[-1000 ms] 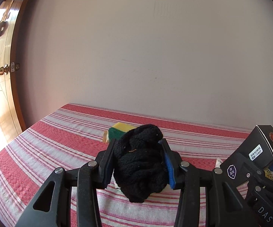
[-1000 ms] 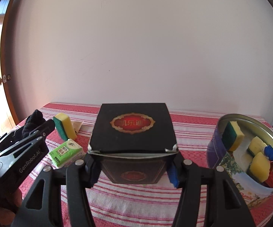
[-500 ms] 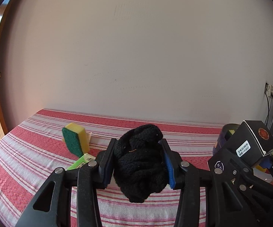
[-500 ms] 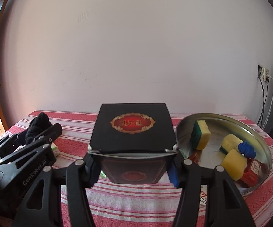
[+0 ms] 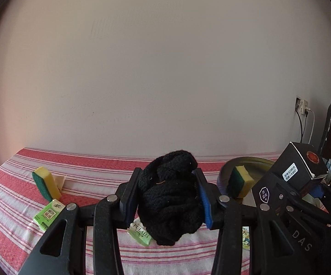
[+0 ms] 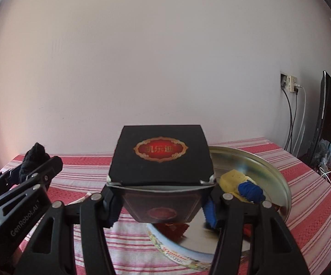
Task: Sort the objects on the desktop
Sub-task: 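Carry the sock and black box over the tin and open both tools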
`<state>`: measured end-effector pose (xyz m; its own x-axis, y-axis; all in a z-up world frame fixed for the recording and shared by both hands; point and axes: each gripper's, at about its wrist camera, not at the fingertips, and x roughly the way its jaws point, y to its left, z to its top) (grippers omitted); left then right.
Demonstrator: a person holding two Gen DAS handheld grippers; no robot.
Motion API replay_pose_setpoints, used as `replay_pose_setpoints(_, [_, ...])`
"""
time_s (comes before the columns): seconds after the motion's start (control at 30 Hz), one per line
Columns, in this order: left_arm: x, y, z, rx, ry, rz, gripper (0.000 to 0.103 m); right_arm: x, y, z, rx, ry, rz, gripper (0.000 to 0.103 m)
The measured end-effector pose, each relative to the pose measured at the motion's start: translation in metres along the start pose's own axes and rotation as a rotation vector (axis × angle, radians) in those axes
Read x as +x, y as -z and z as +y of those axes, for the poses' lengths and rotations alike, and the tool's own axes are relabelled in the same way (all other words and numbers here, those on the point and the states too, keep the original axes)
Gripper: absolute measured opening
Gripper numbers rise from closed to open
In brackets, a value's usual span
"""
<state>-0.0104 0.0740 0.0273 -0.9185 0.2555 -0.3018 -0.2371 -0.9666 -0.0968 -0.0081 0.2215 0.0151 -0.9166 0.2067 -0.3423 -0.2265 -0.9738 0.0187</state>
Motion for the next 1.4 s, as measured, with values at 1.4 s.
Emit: replay_pose_setpoints(1.4, [0.078,0.009,-0.128,0.123,0.081,0.160,0.048,0.058,0.000,-0.116,0.051,0.261,0.032,0.059])
